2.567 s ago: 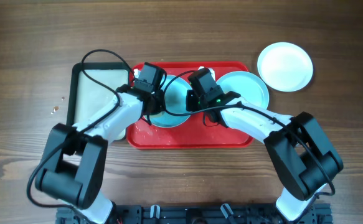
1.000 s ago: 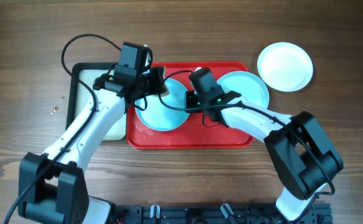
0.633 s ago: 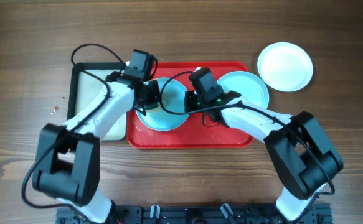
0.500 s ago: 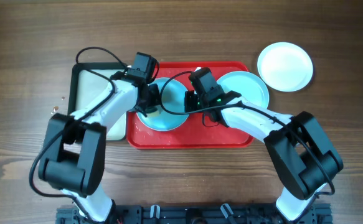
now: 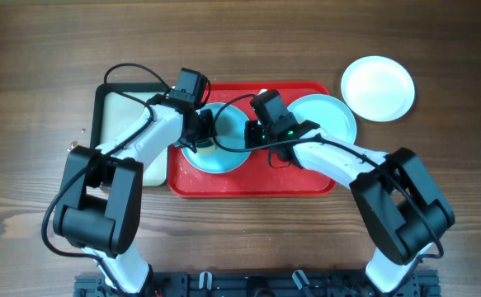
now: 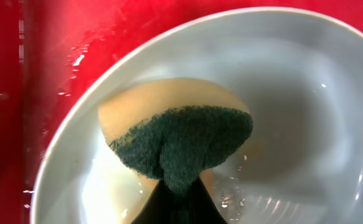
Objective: Clean dirty plates on tray and stack at the side
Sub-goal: 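Scrub the light-blue plate with the sponge while right gripper holds its rim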
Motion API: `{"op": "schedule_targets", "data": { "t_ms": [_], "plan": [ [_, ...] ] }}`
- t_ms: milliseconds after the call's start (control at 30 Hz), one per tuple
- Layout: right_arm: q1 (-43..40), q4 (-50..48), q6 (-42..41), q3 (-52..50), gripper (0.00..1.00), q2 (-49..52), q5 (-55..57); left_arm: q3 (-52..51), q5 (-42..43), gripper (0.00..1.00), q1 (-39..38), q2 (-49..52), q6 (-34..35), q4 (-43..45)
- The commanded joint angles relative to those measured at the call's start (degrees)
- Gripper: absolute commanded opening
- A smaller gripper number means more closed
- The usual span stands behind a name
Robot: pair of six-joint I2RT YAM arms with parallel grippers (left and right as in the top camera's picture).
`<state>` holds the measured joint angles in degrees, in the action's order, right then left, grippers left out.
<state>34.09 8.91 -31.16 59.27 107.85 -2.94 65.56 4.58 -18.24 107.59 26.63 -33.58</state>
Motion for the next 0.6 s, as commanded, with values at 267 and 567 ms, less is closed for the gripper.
{"op": "schedule_targets", "data": {
  "t_ms": [267, 567],
  "plan": [
    [0.44, -0.33, 1.14, -0.04, 0.04, 1.44, -0.96, -0.07, 11.06, 0.04, -4.46, 6.54, -0.85, 3.48],
    [0.46, -0.33, 1.14, -0.04, 0.06, 1.44, -0.98, -0.07, 13.97, 0.04, -6.91, 6.54, -0.83, 4.04]
  ]
}}
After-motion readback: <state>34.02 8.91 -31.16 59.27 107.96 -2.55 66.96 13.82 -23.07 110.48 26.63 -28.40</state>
